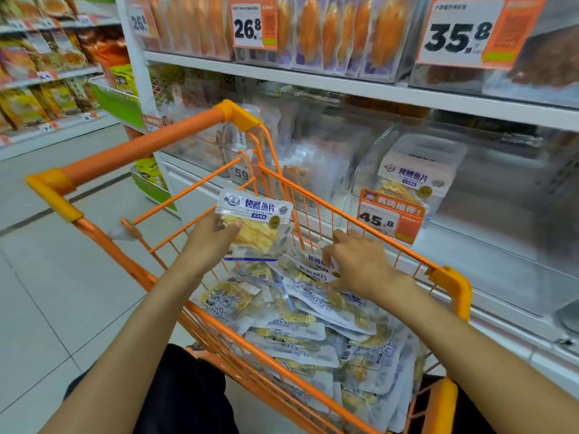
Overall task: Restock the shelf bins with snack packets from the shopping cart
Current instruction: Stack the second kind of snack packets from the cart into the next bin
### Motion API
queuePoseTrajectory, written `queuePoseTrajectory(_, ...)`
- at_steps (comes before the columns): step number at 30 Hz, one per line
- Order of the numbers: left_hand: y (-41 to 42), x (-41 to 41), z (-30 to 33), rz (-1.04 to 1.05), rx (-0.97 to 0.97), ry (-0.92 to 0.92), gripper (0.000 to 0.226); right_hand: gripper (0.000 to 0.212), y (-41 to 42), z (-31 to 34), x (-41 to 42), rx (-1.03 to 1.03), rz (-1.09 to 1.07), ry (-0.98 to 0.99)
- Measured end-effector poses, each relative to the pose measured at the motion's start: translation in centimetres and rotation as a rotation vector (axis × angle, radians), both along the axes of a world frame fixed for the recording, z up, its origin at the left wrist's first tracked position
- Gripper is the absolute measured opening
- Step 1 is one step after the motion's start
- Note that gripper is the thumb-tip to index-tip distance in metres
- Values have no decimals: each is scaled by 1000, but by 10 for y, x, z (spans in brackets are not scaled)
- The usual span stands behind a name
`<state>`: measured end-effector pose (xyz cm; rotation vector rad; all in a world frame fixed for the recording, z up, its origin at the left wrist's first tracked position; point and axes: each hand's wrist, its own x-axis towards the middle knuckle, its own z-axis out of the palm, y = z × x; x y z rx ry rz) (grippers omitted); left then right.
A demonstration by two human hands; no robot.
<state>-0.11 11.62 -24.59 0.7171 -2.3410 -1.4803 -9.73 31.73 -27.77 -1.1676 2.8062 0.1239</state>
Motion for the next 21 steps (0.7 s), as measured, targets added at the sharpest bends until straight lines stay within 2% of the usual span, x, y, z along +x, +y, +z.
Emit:
queuePoseTrajectory(2,-2,0,1,40,65,9,29,23,1,1,1,-60,-3,69)
queuePoseTrajectory(5,-5,0,1,70,93,-9,36,11,7,10,-1,-282,-52,-53)
queuePoseTrajectory(7,-8,-2,0,84,79,-15,36,11,16,22,-6,-466,-70,-311)
queuePoseTrajectory(9,-10,-2,-3,89,60,-18,27,12,25,33,-13,-636,-80,-607)
queuePoseTrajectory(12,-7,-7,-4,77,29,-87,12,4,35,44,-18,-800,-139,-817)
queuePoseTrajectory(14,-2,-14,-3,93,128,-151,6,8,34,43,-18,-857,-162,-846)
queuePoseTrajectory(17,7,-20,-4,62,291,-192,27,11,21,36,-15,-998,-266,-820)
queuePoseTrajectory(21,16,-20,-4,-34,457,-188,37,21,-1,25,-11,-1123,-326,-664)
